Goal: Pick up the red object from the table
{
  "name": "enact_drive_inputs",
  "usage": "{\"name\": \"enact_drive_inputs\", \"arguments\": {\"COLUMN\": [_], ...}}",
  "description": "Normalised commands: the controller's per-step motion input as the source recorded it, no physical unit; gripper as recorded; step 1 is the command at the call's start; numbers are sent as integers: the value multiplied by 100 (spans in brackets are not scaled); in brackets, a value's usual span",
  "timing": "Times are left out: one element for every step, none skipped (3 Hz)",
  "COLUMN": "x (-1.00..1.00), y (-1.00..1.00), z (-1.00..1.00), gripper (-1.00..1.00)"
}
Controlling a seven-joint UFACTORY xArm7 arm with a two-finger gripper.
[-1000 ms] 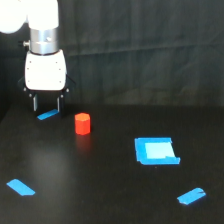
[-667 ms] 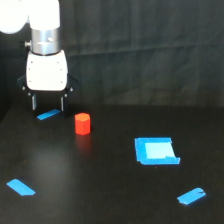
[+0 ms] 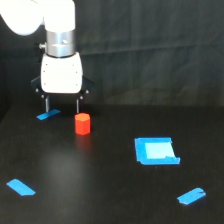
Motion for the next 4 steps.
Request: {"name": "enact_drive_inputs", "arguments": {"x": [94, 71, 39, 18], "y": [-22, -34, -64, -76], "z": [4, 26, 24, -12], "gripper": [100, 97, 97, 100]}}
